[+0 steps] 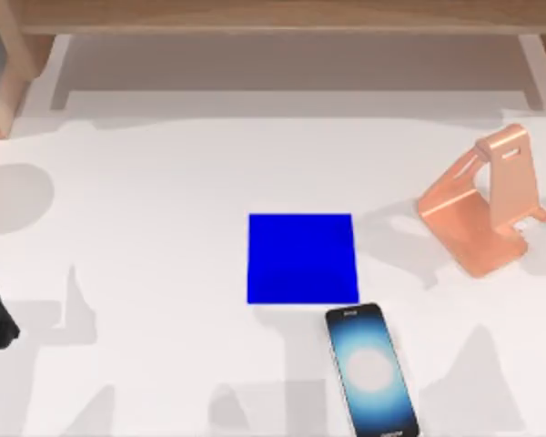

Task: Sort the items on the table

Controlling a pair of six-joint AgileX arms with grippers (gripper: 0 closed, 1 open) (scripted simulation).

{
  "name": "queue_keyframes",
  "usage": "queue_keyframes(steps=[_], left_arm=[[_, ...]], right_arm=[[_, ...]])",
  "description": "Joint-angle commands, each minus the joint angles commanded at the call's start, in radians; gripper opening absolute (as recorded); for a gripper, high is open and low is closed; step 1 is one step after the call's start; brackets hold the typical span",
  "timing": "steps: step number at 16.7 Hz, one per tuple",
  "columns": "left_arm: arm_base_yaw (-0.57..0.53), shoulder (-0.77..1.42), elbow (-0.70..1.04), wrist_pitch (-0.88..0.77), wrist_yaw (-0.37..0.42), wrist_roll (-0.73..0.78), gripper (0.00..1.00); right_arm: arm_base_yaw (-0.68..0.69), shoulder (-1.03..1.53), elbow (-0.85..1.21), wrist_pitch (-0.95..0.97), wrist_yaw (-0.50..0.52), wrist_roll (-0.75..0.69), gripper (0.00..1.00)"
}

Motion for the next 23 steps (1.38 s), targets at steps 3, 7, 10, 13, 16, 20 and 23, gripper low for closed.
queue_keyframes(steps=[3, 7, 10, 13, 16, 20, 23], left_arm=[[0.000, 0.000, 0.000, 0.000, 0.000, 0.000, 1.00], [0.000, 0.000, 0.000, 0.000, 0.000, 0.000, 1.00], [0.000, 0.000, 0.000, 0.000, 0.000, 0.000, 1.00], [0.000, 0.000, 0.000, 0.000, 0.000, 0.000, 1.00], [0.000, 0.000, 0.000, 0.000, 0.000, 0.000, 1.00], [0.000, 0.000, 0.000, 0.000, 0.000, 0.000, 1.00], [0.000, 0.000, 0.000, 0.000, 0.000, 0.000, 1.00]], right_arm=[[-0.034, 0.339, 0.286, -0.185, 0.000, -0.094, 1.00], [-0.076, 0.769, 0.651, -0.417, -0.001, -0.212, 1.00], [-0.103, 1.039, 0.883, -0.563, -0.001, -0.287, 1.00], [-0.123, 1.240, 1.052, -0.673, -0.001, -0.343, 1.00], [-0.134, 1.350, 1.146, -0.736, -0.001, -0.375, 1.00], [-0.137, 1.372, 1.165, -0.750, -0.001, -0.382, 1.00], [-0.131, 1.372, 1.159, -0.744, -0.001, -0.380, 1.00]])
